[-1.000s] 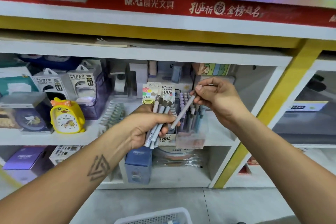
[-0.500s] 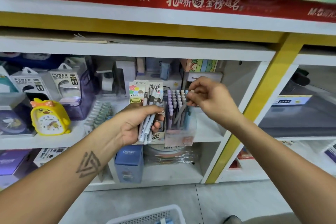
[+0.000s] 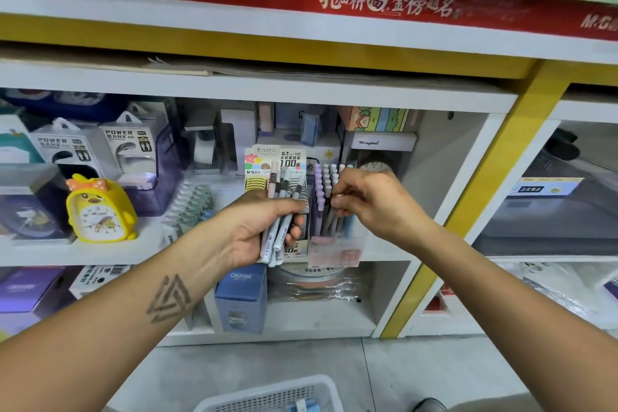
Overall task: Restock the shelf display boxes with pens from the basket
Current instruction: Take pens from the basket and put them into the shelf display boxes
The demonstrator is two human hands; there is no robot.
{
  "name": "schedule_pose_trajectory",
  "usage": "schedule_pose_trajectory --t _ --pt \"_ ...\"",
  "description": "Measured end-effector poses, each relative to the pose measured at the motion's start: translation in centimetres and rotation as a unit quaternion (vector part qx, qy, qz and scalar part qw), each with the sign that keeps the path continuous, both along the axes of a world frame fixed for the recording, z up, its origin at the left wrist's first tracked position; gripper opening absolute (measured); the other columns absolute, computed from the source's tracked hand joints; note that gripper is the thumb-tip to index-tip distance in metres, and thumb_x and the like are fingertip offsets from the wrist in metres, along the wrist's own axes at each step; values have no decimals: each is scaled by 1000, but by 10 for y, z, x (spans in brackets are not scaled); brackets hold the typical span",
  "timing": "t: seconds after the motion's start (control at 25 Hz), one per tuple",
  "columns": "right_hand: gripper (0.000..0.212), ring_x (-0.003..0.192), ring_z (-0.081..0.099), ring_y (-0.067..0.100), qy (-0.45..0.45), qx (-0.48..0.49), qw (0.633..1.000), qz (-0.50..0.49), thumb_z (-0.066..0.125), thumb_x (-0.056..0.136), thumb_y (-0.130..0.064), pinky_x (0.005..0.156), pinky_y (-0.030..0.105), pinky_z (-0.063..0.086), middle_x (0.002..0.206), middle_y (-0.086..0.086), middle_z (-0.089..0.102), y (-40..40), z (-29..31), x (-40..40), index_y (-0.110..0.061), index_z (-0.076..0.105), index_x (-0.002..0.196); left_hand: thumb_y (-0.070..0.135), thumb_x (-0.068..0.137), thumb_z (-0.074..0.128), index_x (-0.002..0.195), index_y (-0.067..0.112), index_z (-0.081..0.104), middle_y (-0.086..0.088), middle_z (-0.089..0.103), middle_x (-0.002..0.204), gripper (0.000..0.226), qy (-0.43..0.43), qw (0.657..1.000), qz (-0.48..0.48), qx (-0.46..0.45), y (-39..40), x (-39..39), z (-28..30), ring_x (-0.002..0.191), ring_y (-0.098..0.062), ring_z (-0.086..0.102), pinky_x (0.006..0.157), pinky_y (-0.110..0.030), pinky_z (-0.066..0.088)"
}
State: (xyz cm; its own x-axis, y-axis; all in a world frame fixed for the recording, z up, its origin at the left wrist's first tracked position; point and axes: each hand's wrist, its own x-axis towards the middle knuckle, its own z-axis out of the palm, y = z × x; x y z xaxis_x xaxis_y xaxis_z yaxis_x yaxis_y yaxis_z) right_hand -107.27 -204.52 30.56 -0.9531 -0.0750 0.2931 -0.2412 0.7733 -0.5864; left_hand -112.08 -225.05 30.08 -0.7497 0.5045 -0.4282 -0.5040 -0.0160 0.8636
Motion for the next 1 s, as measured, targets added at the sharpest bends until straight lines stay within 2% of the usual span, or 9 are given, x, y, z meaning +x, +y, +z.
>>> schedule_pose_trajectory --t 0.16,0.28,0.44,0.52,0.64,0.72,0.8,0.88,1.0 --pt "4 79 71 17 10 21 1000 14 66 94 -12 78 44 58 83 4 73 -3 -2 -2 -12 68 91 6 88 68 79 6 63 -10 61 62 10 12 1000 4 2 -2 -2 -1 47 -19 55 42 -22 46" --pt "16 90 65 23 66 158 985 -12 62 97 -12 80 40 53 99 2 69 -4 -4 -7 -11 75 106 4 88 68 80 5 64 -12 61 63 8 24 1000 8 5 -5 -1 -1 48 -20 55 44 -22 46" --pt "38 99 53 18 -17 182 980 -75 52 97 -5 77 36 49 102 -8 44 -2 -5 -9 -21 65 129 4 86 70 81 5 66 -12 62 65 7 22 1000 0 9 -6 -1 -2 49 -20 56 43 -23 47" --pt "41 93 51 14 -7 114 991 -75 51 98 -6 80 32 49 102 -6 47 -4 -2 -8 -24 64 133 4 84 72 80 5 68 -12 63 66 6 21 1000 -10 13 -7 0 -2 49 -20 57 44 -23 47" --pt "30 76 56 2 16 -70 990 -125 55 98 -8 70 10 44 99 -4 64 -7 8 -9 -18 69 123 6 81 75 78 8 72 -13 65 69 5 26 999 -30 30 -7 2 -1 51 -20 57 45 -23 48" --pt "24 64 60 4 -42 -185 976 -110 61 97 -11 59 12 45 87 6 72 -12 11 -10 -14 69 119 7 80 76 82 9 73 -12 64 71 4 25 998 -40 44 -6 5 0 51 -18 57 44 -22 46" --pt "23 58 62 9 -93 -278 953 -76 66 95 -14 51 18 44 77 8 74 -21 11 -8 -9 66 118 8 80 76 85 9 75 -12 64 71 6 26 997 -47 59 -4 7 1 50 -17 56 43 -21 46" --pt "22 55 61 11 -106 -351 929 -55 68 93 -10 49 20 43 69 4 72 -27 10 -9 0 66 113 10 80 77 88 8 77 -12 64 71 9 31 996 -54 70 -4 9 2 51 -16 56 43 -21 46" --pt "16 56 61 15 -100 -437 893 -46 66 92 1 53 20 47 71 10 69 -25 14 -12 7 66 107 21 83 73 91 5 76 -13 64 72 17 20 995 -56 74 -5 9 4 53 -18 57 45 -21 48"
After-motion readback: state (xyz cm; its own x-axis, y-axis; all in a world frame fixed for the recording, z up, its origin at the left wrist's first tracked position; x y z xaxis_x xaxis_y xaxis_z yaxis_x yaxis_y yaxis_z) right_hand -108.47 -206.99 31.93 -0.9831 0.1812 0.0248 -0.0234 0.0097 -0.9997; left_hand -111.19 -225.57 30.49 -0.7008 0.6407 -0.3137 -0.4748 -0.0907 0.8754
